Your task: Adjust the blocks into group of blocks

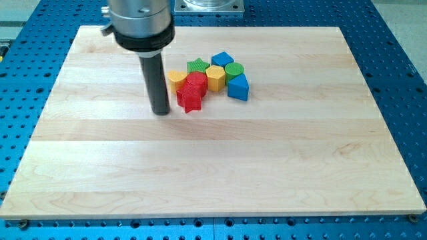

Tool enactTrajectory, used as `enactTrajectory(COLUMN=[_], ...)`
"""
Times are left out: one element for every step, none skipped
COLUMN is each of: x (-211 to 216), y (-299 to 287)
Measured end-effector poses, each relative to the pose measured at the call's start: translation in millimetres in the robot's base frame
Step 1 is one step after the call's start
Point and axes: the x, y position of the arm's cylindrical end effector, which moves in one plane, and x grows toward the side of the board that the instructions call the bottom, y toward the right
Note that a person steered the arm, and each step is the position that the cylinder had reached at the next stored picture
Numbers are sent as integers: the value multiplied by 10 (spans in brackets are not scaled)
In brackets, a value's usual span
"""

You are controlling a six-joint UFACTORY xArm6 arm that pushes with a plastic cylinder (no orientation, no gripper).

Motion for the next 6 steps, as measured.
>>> enactTrajectory(x=[0, 4, 134, 255, -145, -590], y=[261, 483, 695, 844, -56, -216])
